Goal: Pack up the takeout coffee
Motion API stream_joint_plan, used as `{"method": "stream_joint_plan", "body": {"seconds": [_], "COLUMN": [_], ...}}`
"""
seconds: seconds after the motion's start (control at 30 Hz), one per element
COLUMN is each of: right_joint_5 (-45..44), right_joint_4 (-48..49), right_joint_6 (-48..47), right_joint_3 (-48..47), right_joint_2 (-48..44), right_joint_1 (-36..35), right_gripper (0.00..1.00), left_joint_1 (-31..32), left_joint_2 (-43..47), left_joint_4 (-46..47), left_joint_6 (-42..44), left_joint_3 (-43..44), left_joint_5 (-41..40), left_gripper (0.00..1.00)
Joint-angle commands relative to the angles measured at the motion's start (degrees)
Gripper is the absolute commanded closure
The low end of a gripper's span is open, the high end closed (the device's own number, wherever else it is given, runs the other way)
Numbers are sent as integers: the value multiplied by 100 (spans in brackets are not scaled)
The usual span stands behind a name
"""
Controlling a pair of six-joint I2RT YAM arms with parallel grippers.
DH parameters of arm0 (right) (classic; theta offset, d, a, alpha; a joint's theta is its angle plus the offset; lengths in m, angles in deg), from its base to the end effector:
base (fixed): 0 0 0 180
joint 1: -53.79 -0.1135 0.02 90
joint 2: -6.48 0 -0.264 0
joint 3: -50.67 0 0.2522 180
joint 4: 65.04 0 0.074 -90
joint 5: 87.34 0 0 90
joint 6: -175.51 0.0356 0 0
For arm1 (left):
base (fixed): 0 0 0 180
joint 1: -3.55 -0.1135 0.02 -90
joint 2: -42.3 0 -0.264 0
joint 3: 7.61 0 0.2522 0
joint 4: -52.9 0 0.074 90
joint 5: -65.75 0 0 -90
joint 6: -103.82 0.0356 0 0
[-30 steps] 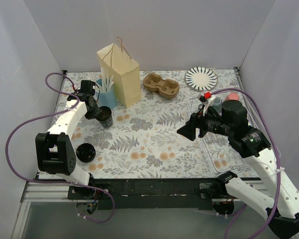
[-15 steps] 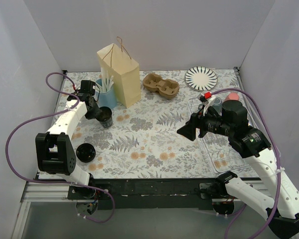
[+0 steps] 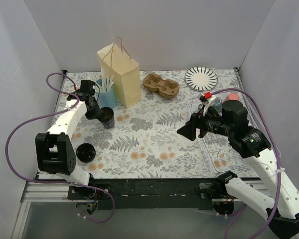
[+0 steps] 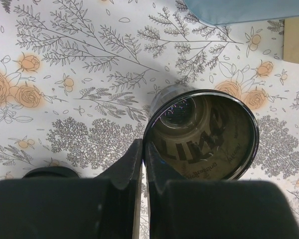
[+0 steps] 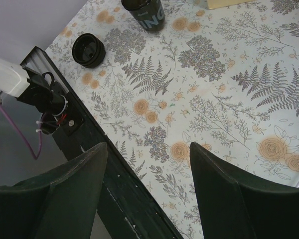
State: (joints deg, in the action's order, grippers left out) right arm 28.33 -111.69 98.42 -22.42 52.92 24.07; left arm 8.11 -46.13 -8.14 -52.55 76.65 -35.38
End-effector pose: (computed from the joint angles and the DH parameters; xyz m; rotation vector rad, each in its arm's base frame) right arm 0.1341 0.0943 0.3816 -0.5990 1.9034 0.9198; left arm 0.3095 -0.0178 0.2602 -1.4235 2.2665 -0.1289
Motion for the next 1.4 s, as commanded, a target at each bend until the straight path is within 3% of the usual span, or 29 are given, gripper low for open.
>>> {"method": "stream_joint_plan", "body": {"seconds": [0.0,0.07,0.13,0.23,0.3,0.33,0.37,0.43,0.47,0.53,0.57,0.6,0.63,0.7,0.73,0.83,0.93,1.0,1.13,1.37], "right_joint_5": [78,122,122,131,140,157,175,193,184,140,140,157,175,184,149,-53,-413,-859,-1407,-2258], "right_joint_4": [212,238,274,300,326,344,353,353,344,361,388,414,527,660,843,1613,2887,3234,3805,4746], "right_joint_6": [27,36,63,72,80,98,107,116,98,98,124,150,186,308,379,1089,2143,2356,2734,3454], "right_joint_3": [9,9,9,9,9,9,9,9,9,35,53,71,97,220,264,474,1010,1064,749,212], "right_joint_2": [-29,-3,-3,23,50,59,67,67,59,59,59,67,76,129,164,410,664,1059,1990,3545], "right_joint_1": [-17,-26,-26,-17,-17,-17,-17,-17,-17,-17,-17,-17,-17,-17,-17,-26,-139,-306,-859,-1739], "right_gripper": [25,25,25,25,26,26,26,26,26,26,26,26,26,26,27,29,32,32,32,32], "left_joint_1": [-60,-43,-121,-891,-869,-799,-755,-868,-973,-966,-835,-686,-632,-920,-1130,-1036,-1053,-1027,-939,-930], "left_joint_2": [19,149,272,404,370,370,352,369,387,396,387,396,422,440,449,528,651,677,853,985], "left_joint_4": [-368,-439,-343,-1,-61,-201,-280,-316,-186,-227,-341,-412,-448,-317,-264,-246,-97,-140,-262,-228], "left_joint_6": [-139,-271,-193,-157,-210,-201,-184,-44,-25,-52,-113,-113,-113,-43,-86,-236,-228,-218,-113,-8], "left_joint_3": [490,500,473,325,385,473,517,518,448,464,534,579,605,527,474,421,184,87,-27,-379], "left_joint_5": [-112,-563,-295,2018,1486,613,369,689,1544,1563,387,-34,6,1730,1999,1615,2421,2432,1485,1509], "left_gripper": [100,100,100,100,100,100,100,100,100,100,100,100,100,100,100,100,100,100,100,100]}}
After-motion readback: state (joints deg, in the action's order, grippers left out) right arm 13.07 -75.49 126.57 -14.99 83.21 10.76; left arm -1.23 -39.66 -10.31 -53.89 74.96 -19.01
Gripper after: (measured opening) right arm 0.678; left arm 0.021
